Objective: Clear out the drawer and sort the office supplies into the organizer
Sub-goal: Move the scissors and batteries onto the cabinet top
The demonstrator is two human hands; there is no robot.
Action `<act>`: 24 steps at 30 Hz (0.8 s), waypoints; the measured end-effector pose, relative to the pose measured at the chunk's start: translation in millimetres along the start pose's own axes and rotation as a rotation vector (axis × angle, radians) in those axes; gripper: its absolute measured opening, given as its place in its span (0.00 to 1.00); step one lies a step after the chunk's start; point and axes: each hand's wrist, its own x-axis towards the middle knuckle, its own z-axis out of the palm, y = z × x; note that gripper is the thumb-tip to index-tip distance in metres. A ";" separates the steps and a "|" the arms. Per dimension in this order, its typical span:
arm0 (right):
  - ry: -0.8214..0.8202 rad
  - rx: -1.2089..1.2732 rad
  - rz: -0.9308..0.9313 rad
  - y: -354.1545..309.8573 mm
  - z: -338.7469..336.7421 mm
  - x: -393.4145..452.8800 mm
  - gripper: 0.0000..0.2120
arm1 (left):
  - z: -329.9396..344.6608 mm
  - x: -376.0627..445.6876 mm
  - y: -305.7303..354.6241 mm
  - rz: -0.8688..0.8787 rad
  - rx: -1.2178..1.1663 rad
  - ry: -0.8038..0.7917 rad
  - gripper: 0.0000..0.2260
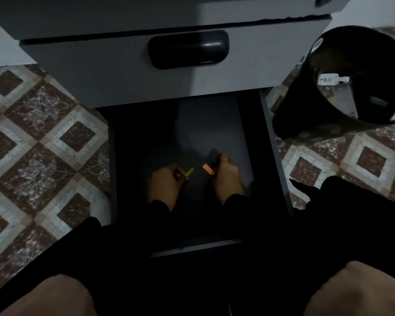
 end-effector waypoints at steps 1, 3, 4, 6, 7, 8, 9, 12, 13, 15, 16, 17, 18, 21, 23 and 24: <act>0.002 -0.012 0.007 0.6 0.5 0.4 0.15 | -0.3 0.5 -1.2 -0.002 -0.016 0.001 0.05; 0.001 -0.029 0.020 1.3 0.7 1.9 0.15 | -0.4 1.8 -3.2 -0.011 -0.050 0.006 0.06; -0.001 -0.041 0.022 1.5 1.0 2.8 0.15 | -0.2 2.5 -4.2 -0.013 -0.059 0.012 0.06; -0.014 -0.088 0.013 1.9 2.3 4.8 0.14 | 0.9 4.2 -6.5 -0.007 -0.064 0.024 0.06; -0.019 -0.100 0.002 2.0 2.9 4.9 0.13 | 1.4 4.7 -7.3 -0.003 -0.066 0.022 0.05; -0.019 -0.097 -0.016 2.2 3.6 5.2 0.12 | 2.1 5.1 -7.6 -0.001 -0.069 0.016 0.05; -0.018 -0.087 -0.029 2.5 4.1 5.0 0.12 | 2.4 4.9 -7.5 0.000 -0.074 0.011 0.05; -0.031 -0.071 -0.037 5.5 1.5 4.8 0.13 | 1.6 4.5 -8.1 0.011 -0.103 0.013 0.07; -0.036 -0.060 -0.032 6.3 -0.4 4.0 0.12 | 0.7 3.5 -8.2 0.015 -0.115 0.010 0.07; -0.039 -0.016 -0.037 6.8 -5.7 1.5 0.09 | -1.3 0.1 -8.2 0.012 -0.167 -0.009 0.09; -0.047 0.045 -0.026 6.2 -8.6 0.0 0.07 | -2.5 -2.1 -7.7 0.005 -0.199 -0.020 0.11; -0.068 0.103 -0.002 4.9 -11.8 -1.7 0.06 | -4.1 -5.0 -6.8 0.001 -0.224 -0.026 0.12; -0.091 0.140 0.025 2.8 -15.5 -3.5 0.06 | -5.8 -7.7 -5.4 -0.003 -0.243 -0.028 0.13; -0.105 0.263 0.082 -5.2 -29.1 -7.8 0.06 | -13.6 -16.3 3.1 -0.011 -0.308 -0.041 0.12; -0.075 0.373 0.055 -10.8 -41.7 -9.9 0.16 | -20.5 -22.1 10.2 -0.011 -0.360 -0.052 0.12; -0.067 0.402 0.032 -14.2 -50.1 -12.3 0.18 | -24.9 -25.9 14.3 -0.008 -0.389 -0.055 0.12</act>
